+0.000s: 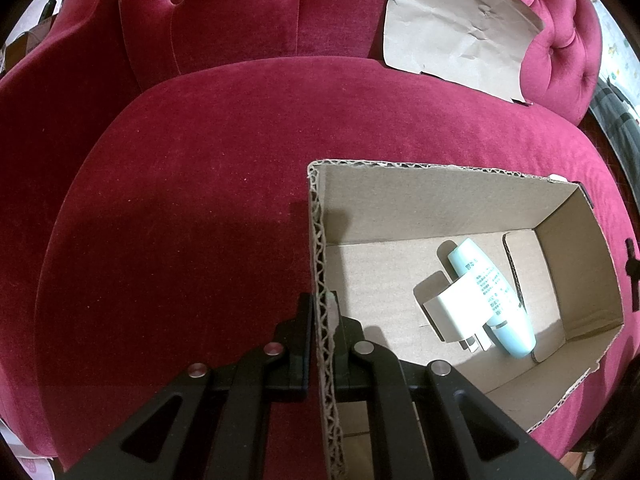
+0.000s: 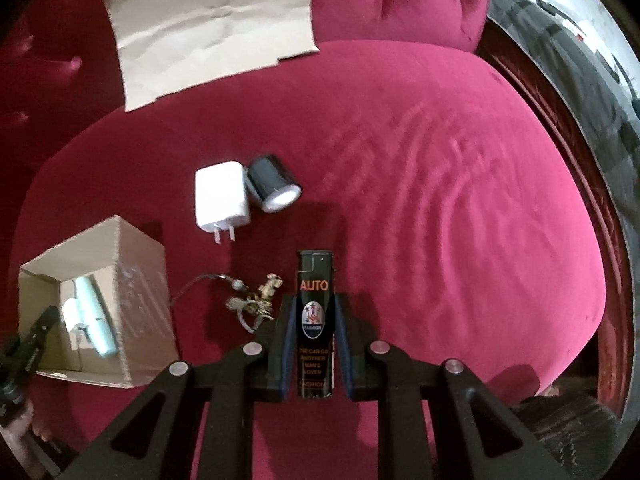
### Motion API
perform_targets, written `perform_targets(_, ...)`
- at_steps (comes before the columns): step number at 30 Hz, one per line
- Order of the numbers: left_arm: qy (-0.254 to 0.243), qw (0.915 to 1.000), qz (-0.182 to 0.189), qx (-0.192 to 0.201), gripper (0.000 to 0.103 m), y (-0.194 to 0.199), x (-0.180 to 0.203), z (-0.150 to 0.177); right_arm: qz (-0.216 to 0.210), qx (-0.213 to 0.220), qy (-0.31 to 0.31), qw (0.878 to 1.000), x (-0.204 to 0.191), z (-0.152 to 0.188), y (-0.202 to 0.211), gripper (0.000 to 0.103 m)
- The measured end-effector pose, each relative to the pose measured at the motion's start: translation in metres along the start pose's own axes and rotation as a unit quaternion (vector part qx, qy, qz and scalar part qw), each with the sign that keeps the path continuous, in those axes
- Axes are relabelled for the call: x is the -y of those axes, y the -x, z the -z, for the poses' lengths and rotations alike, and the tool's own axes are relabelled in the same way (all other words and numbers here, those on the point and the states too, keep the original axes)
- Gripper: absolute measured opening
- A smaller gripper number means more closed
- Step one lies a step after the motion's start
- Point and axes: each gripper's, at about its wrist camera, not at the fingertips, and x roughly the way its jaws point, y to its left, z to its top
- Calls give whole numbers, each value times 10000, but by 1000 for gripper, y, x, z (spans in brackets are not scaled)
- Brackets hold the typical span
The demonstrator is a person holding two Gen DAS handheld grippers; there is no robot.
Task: Organize rigid objects
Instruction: 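Lift the spray can with the right gripper and carry it over the box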
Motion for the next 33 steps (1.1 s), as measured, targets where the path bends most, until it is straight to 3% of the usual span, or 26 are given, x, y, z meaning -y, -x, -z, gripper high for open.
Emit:
perform_targets(11, -3, 10000, 2, 0, 6, 0, 0, 0, -129, 202, 426, 9988, -28, -10, 18, 19)
perform_targets(33, -2, 10000, 12, -3, 6, 0, -1, -1, -773, 335, 1263, 9884, -115, -12, 38, 19)
